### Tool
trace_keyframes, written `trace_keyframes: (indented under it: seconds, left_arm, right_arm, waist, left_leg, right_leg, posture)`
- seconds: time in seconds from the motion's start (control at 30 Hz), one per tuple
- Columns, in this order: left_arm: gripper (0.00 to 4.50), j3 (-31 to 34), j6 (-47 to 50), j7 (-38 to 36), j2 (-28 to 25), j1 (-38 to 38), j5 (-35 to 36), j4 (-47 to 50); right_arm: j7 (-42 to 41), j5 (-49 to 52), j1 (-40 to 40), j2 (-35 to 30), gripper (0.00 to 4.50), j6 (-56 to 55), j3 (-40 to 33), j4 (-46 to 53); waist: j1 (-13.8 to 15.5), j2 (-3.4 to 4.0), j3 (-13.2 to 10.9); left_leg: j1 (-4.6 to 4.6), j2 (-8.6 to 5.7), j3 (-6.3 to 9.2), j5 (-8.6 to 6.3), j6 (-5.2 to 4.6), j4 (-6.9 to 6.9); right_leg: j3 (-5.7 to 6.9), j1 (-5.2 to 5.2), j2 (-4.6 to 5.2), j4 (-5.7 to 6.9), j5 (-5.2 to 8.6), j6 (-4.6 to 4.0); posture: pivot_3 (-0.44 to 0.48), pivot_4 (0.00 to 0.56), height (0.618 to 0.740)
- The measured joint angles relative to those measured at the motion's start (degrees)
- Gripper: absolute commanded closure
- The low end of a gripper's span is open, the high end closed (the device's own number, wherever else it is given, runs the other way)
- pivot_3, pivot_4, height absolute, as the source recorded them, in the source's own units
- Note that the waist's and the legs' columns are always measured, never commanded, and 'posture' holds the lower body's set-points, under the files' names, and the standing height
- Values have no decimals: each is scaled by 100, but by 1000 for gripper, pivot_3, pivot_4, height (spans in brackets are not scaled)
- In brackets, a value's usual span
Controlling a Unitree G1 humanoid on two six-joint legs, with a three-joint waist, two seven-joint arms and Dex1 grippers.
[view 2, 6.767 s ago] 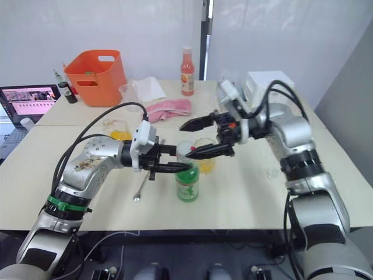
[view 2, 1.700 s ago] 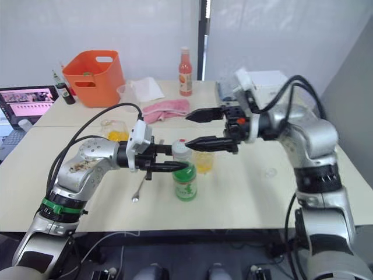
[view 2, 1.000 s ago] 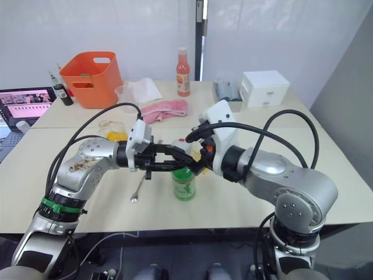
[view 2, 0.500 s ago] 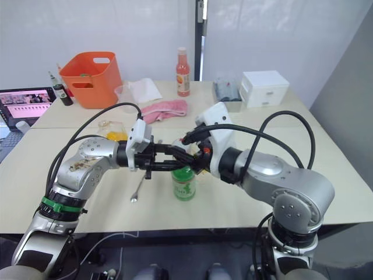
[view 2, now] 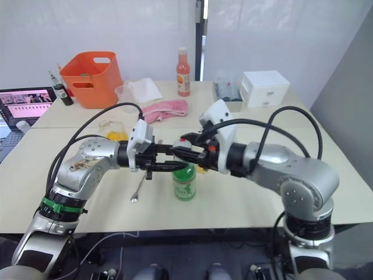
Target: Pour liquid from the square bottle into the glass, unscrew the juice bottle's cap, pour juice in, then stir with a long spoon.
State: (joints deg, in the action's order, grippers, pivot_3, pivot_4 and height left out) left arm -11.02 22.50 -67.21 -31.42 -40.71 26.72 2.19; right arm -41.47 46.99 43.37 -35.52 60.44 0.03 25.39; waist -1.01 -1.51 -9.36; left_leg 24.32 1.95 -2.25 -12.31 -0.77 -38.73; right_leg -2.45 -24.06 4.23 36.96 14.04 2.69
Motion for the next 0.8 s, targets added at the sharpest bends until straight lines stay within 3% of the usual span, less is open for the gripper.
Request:
trace_keyframes:
  seconds: [0.07,0.2,0.3,0.47,0.53,0.7,0.8]
  left_arm:
    - [3001,-23,1,11,-5,-10,-5,21]
    - [3001,9,19,13,-33,-22,7,24]
    - [3001,0,29,13,-28,-17,26,35]
    - [3001,56,114,26,-30,-12,40,17]
    - [3001,62,121,26,-34,-10,39,17]
    - [3001,89,110,23,-41,25,39,36]
    - [3001,96,106,25,-39,44,39,49]
  right_arm:
    - [-1455,-399,464,-318,2851,-835,527,-1060]
    - [-3818,-1143,1670,-172,2851,-2087,1448,-3351]
    - [-4644,-1368,2217,-55,2851,-2557,1853,-4260]
    - [-4831,-1243,2562,-4,2851,-3033,2279,-4912]
    - [-4834,-1192,2561,-3,1839,-3107,2312,-4965]
    - [-4840,-1153,2355,-103,188,-2896,2069,-4842]
    - [-4713,-805,1958,-267,41,-2499,1395,-4056]
  waist:
    - [-29,0,0]
    - [-39,2,-1]
    - [-5,2,-1]
    - [15,1,-2]
    - [10,1,-2]
    - [14,1,-2]
    - [21,1,-2]
  left_leg:
    - [-4,4,-5,0,0,1]
    - [1,9,-5,0,0,8]
    - [6,10,-3,-2,-3,9]
    - [4,5,-3,-2,-3,6]
    - [0,6,-4,-2,-2,6]
    - [3,5,-3,-2,-2,5]
    - [6,6,-1,-2,-2,6]
  right_leg:
    - [-2,2,-5,-4,0,1]
    - [-4,-12,-13,2,1,-3]
    - [1,-12,-10,1,2,-3]
    - [2,-9,-1,4,2,-3]
    - [1,-10,-2,10,2,-3]
    - [1,-13,-1,11,2,-4]
    - [2,-15,0,11,2,-4]
  posture:
    - [0,150,715]
    - [0,150,715]
    - [0,150,715]
    - [0,150,715]
    - [0,150,715]
    - [0,150,715]
    - [0,150,715]
